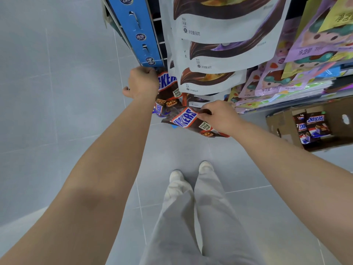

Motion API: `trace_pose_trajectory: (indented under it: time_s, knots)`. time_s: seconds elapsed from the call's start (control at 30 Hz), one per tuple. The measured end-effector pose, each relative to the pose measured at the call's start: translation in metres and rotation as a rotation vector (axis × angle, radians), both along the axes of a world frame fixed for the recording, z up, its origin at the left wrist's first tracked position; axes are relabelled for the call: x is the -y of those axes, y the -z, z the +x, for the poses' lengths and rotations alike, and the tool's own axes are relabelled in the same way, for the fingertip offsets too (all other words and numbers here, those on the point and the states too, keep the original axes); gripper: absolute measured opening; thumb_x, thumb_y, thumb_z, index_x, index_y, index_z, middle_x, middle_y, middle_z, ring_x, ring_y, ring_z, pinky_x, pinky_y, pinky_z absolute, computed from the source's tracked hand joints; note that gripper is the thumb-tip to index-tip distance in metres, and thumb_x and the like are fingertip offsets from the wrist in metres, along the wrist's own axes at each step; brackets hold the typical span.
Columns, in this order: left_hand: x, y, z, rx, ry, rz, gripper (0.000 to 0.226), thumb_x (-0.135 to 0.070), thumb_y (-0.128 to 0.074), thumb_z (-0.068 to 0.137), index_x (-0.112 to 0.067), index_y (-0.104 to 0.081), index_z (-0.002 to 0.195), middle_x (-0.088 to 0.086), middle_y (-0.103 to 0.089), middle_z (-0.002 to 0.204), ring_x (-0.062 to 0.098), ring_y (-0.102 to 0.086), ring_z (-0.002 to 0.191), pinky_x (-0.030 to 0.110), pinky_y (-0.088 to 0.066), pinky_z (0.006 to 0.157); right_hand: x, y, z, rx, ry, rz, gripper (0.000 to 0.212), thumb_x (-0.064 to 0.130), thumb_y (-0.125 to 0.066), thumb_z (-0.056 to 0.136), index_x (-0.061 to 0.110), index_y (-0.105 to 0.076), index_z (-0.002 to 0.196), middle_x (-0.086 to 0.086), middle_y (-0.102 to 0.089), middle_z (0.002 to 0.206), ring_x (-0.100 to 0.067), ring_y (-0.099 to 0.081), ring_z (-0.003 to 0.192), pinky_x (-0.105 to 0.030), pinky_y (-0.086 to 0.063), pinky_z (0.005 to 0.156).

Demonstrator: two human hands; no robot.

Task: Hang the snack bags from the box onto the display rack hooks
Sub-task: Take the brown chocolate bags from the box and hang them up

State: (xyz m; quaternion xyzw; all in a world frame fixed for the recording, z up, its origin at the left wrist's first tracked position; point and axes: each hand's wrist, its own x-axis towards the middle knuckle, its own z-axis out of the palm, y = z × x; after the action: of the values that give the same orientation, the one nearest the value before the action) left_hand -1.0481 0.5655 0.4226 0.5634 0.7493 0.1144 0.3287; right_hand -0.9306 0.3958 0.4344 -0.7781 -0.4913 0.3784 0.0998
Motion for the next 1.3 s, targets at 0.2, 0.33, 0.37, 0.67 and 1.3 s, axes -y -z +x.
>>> trace_pose_trajectory:
  time_s: [0.2,0.33,0.37,0.67,1.3]
  knots:
    - [-0.01,-0.008,0.0,0.26,-0.16,-0.193,0.029,-0.026,-0.061,0.088,-0.016,-0.045,0.066,0.003,-0.065,0.083,0.015,-0.062,0.074,0.025,-0.049,0.074,-0.002,0.004,-0.007,-0.012,0.009,0.006,0.026,0.029,-0.054,0.092,0.008,-0.067,0.102,-0.013,-0.068,0.105,-0.026,-0.061,0.095,-0.034,-0.05,0.075]
    - [0.012,-0.004,0.004,0.201,-0.165,-0.08,0.027,-0.031,-0.054,0.086,-0.02,-0.06,0.062,-0.009,-0.06,0.066,0.016,-0.059,0.08,0.047,-0.027,0.108,-0.001,0.005,-0.01,-0.015,0.018,-0.019,0.026,0.03,-0.055,0.092,0.01,-0.067,0.104,-0.011,-0.068,0.107,-0.025,-0.062,0.097,-0.041,-0.053,0.08]
    - [0.016,-0.001,0.004,0.179,-0.165,-0.047,0.023,-0.032,-0.053,0.087,-0.023,-0.064,0.068,-0.011,-0.061,0.069,0.013,-0.057,0.08,0.046,-0.023,0.109,0.0,0.005,-0.01,-0.015,0.019,-0.024,0.026,0.03,-0.055,0.092,0.01,-0.066,0.104,-0.011,-0.068,0.107,-0.025,-0.062,0.097,-0.042,-0.054,0.081]
    - [0.021,0.012,0.0,0.287,-0.167,0.126,0.016,-0.033,-0.054,0.088,-0.026,-0.048,0.075,-0.015,-0.053,0.07,0.002,-0.052,0.076,0.04,-0.013,0.116,-0.003,0.01,-0.008,-0.043,0.051,0.009,0.024,0.026,-0.055,0.092,0.008,-0.068,0.101,-0.013,-0.068,0.105,-0.025,-0.061,0.094,-0.027,-0.04,0.067]
    - [0.032,-0.04,-0.061,0.409,0.537,-0.144,0.034,-0.029,-0.054,0.094,-0.012,-0.053,0.123,0.002,-0.064,0.108,0.007,-0.064,0.089,0.017,-0.054,0.071,-0.009,-0.044,-0.039,-0.277,0.448,0.096,0.037,0.031,-0.047,0.096,0.009,-0.055,0.125,-0.008,-0.061,0.125,-0.02,-0.057,0.112,-0.023,-0.038,0.081]
